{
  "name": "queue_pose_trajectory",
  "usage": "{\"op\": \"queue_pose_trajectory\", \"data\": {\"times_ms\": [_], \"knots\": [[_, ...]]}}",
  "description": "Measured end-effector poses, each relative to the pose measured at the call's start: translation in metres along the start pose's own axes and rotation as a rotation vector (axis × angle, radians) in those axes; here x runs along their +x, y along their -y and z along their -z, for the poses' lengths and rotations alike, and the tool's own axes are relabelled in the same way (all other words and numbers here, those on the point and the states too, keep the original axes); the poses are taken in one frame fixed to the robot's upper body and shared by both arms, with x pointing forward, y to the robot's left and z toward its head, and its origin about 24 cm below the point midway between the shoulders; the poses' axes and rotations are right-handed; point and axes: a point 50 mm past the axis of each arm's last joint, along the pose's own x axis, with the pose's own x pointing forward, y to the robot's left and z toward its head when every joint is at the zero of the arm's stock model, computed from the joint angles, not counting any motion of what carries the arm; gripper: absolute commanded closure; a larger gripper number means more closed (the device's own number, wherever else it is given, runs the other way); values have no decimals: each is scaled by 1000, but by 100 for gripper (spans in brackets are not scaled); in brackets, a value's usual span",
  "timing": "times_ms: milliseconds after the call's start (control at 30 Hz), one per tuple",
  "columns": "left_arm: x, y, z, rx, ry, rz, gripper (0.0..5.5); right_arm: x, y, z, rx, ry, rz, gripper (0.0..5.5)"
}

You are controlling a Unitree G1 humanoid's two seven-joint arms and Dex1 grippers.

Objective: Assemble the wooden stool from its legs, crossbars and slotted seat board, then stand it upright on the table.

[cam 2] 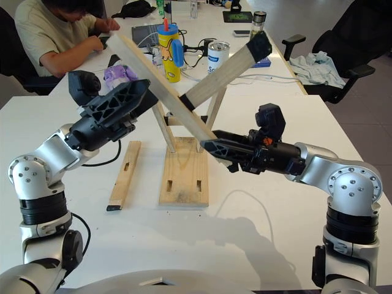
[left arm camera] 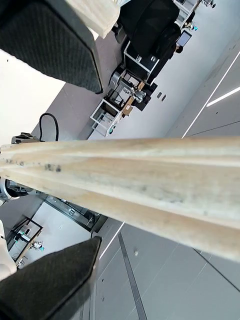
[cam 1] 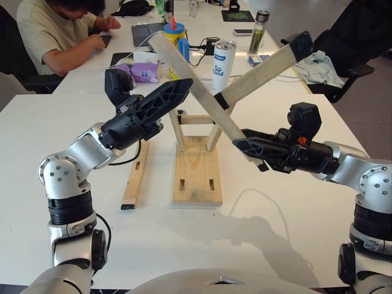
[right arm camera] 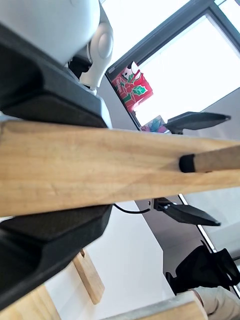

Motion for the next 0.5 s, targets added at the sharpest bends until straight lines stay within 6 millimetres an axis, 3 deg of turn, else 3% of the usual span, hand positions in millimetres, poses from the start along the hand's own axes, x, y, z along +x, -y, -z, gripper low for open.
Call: {"op": "queue_pose_trajectory", "data": {"times_ms": [500], "knots": [[-6,7,3,-6,-148,12,306,-4,-5,13,39,-92,-20,345]]}}
